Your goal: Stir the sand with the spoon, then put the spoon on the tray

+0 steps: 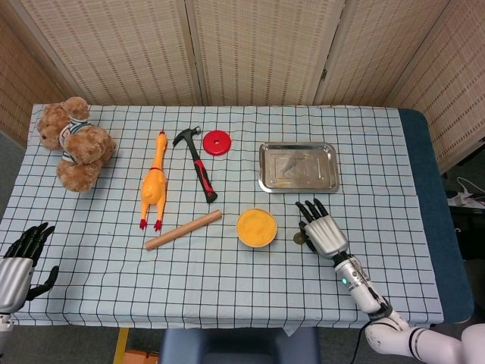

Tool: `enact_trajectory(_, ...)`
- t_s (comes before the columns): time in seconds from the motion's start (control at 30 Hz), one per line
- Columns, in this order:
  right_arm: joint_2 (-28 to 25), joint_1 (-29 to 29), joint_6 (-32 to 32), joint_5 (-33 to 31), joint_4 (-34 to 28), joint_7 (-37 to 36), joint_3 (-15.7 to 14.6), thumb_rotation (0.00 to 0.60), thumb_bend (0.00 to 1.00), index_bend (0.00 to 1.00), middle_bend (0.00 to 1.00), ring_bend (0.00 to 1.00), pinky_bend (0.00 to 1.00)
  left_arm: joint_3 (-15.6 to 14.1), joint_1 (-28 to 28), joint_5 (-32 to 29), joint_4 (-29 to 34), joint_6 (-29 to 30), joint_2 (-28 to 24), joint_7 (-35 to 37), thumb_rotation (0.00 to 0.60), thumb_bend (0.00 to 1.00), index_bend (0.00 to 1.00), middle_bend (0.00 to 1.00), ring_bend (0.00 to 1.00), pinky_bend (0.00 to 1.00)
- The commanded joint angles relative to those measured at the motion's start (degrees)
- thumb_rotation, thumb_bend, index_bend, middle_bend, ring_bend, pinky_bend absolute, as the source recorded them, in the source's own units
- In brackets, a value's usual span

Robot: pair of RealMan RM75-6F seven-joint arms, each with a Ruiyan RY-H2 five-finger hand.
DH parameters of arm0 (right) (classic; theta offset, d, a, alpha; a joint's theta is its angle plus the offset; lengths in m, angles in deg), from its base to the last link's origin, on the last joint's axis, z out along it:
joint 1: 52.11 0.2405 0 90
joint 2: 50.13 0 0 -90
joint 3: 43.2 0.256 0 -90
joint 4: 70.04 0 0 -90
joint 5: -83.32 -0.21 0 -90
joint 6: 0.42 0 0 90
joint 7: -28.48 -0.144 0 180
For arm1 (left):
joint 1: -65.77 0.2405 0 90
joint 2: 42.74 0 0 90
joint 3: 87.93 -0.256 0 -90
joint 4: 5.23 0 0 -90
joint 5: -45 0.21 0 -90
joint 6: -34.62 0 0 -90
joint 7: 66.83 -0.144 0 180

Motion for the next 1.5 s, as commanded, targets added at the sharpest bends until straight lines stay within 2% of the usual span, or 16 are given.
enact_trajectory(0.03, 0.5, -0.1, 0.2, -0.9, 1.1, 0.3, -0.3, 0.6, 0.27, 0.5, 0.02, 0.0, 0.0, 0.1, 0.0, -0.2, 0.0, -0.1, 0.0, 0.1, 0.6, 0.44, 0.0, 0.0, 0.0, 0.18)
enact_trajectory(0.37, 4.0, 1.3, 1.1, -3.2, 5.8, 0.1, 0.2, 0.6, 0.26, 0.51, 0.02, 0.0, 0.0, 0.2, -0.3, -0.4, -0.3, -0.7, 0.0, 0.2, 0.6, 0.44, 0.0, 0.0, 0.0, 0.18)
enact_trajectory(0.73, 4.6, 1.9, 1.5, -3.7, 6.8, 0.8, -0.6, 0.6, 0.27, 0.59, 0.04, 0.0, 0.0, 0.2, -0.1, -0.2, -0.4, -0.2, -0.1, 0.4, 0.6, 0.44, 0.0, 0.0, 0.0, 0.18)
enact_trajectory(0.97, 3.6, 1.8, 1.3, -4.2, 5.8, 1.4, -0.9, 0.6, 0.29, 0.6, 0.04, 0.0, 0.0, 0.3, 0.0, -0.2, -0.4, -0.2, -0.1, 0.4, 0.6, 0.44, 0.0, 0.0, 0.0, 0.18)
enact_trajectory(1.2, 2.6, 2.1, 0.7, -3.9, 4.9, 0.5, -0.8, 0.6, 0.4, 0.61, 0.05, 0.0, 0.0, 0.3, 0.0, -0.1, -0.4, -0.2, -0.1, 0.3, 0.6, 0.44, 0.0, 0.0, 0.0, 0.18)
enact_trajectory(1.5, -1.1, 3.0, -3.1, -1.4, -2.3, 0.2, 0.4, 0.6, 0.41, 0.61, 0.05, 0.0, 0.0, 0.2, 0.0, 0.1, -0.4, -0.1, -0.1, 0.4, 0.6, 0.44, 0.0, 0.0, 0.0, 0.18)
